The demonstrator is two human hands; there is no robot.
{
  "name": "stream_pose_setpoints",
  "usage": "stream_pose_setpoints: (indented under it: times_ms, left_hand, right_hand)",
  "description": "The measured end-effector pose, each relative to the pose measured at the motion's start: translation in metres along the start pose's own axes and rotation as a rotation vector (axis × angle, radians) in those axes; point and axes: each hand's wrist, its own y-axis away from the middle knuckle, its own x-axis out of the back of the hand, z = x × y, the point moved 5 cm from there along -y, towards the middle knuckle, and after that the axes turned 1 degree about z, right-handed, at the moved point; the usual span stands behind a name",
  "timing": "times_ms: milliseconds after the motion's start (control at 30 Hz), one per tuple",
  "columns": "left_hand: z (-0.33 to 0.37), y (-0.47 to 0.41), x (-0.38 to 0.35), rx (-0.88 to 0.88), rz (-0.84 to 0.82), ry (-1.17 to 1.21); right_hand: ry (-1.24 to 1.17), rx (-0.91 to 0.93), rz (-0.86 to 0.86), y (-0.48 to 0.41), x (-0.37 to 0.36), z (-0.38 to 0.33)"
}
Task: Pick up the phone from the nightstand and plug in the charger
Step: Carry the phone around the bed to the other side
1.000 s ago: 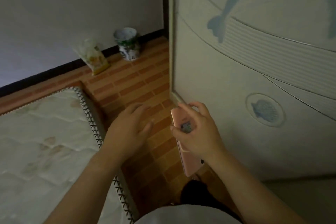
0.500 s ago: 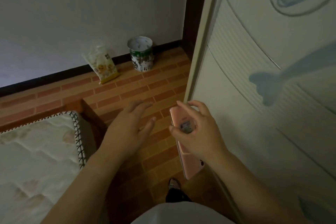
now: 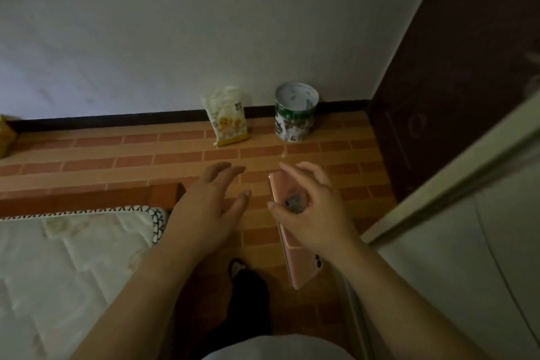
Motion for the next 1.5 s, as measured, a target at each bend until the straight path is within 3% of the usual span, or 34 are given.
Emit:
stream_pose_setpoints:
  times_ms: [267,467,1000,1233,1500]
  left_hand:
    - [-0.063,-0.162,0.053,-0.041,0.073,-0.034]
    - [-0.101,-0.240,0.064,-0.010,0.024,-0.014]
    - [-0.229,-0.484,0.123,0.119,0.105,-0.086]
    - [-0.311,-0.503,0.178,0.363,0.239,-0.017]
    - [-0.439,-0.475,0.247,0.685,0.396,0.016]
  right_hand:
    - [-0.010,0.054,0.031,-0.176,-0.028,-0.017]
    - [-0.007,0.062,0.050,-0.267,-0.041,-0.014]
    - [-0.068,0.177,-0.083,-0.568,-0.127,-0.010]
    - [-0.061,0.280,-0.293,-0.657,-0.212,-0.048]
    - [-0.148,0.494,-0.572,-0.721,-0.360,-0.151]
